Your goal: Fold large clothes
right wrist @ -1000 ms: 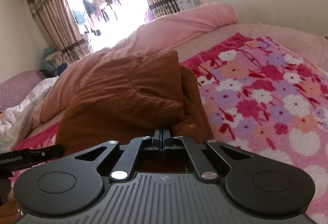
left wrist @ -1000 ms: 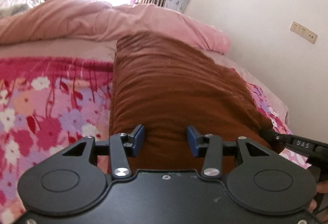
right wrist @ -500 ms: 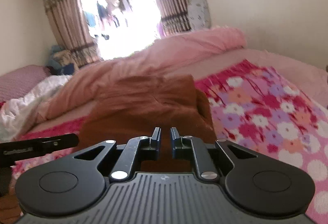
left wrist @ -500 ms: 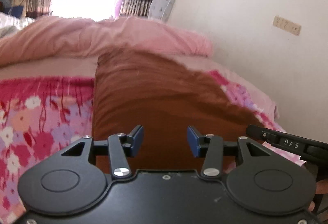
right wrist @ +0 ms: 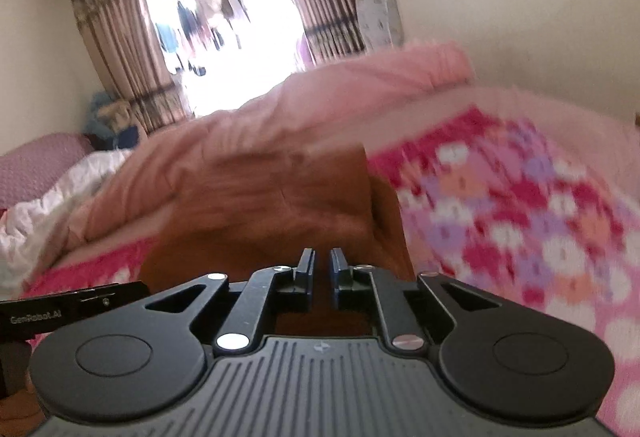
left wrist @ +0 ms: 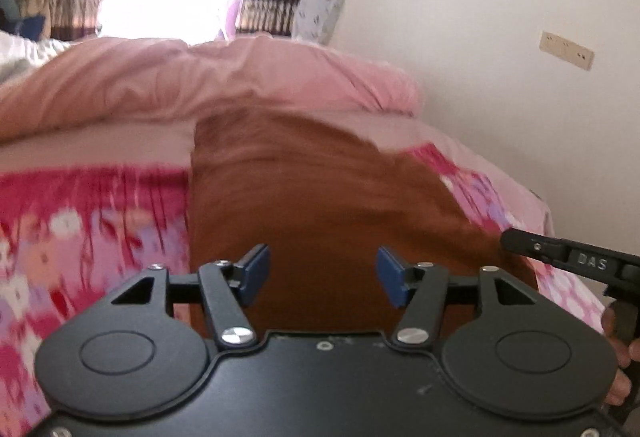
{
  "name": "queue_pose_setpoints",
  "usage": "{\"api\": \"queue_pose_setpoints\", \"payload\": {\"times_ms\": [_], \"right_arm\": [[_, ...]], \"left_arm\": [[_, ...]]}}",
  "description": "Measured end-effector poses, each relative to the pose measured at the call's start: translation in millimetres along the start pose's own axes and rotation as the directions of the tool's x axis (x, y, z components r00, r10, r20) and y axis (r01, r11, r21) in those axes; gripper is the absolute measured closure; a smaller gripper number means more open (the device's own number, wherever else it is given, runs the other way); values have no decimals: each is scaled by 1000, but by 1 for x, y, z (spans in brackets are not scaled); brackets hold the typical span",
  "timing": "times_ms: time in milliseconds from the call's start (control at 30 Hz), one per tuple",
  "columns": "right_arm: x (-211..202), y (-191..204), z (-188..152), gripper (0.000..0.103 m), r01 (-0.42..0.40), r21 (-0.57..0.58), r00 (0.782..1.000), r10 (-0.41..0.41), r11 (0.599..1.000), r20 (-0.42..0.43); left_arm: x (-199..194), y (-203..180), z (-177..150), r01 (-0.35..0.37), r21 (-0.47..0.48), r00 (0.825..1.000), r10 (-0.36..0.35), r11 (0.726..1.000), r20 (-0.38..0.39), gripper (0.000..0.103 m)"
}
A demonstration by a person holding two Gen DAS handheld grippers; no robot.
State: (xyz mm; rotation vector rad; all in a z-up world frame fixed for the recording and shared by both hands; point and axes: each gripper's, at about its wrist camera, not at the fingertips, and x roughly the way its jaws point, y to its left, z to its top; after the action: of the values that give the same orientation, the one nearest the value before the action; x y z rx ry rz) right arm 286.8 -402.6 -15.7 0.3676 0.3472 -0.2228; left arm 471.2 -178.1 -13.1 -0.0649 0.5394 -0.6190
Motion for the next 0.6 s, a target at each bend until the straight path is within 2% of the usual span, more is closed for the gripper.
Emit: {"api": "queue_pose_setpoints", "payload": {"times_ms": [100,233,300,433,600], "right_arm": [[9,10,18,89,-17,-12,1000,17,1000,22],[33,17,26,89,-34,-25,999,33,999,-2],[49,17,24,89,-23,-30,999,22,999,-30],[72,10,15,89,16,-31,997,-18,999,-74],[94,-4,1,95,51,3,990,-51,999,-131]], "left_arm": [[15,5,18,-20,-8,1000,20,1000,-3,44],[43,10,21,-52,-4,998,52,999,-45,44],[56,13,18,-65,7,995,66,998,-79,44],[67,13,6,-96,50,992,100,994,-79,34],[76,22,2,-96,9,991,97,995,-93,28]]}}
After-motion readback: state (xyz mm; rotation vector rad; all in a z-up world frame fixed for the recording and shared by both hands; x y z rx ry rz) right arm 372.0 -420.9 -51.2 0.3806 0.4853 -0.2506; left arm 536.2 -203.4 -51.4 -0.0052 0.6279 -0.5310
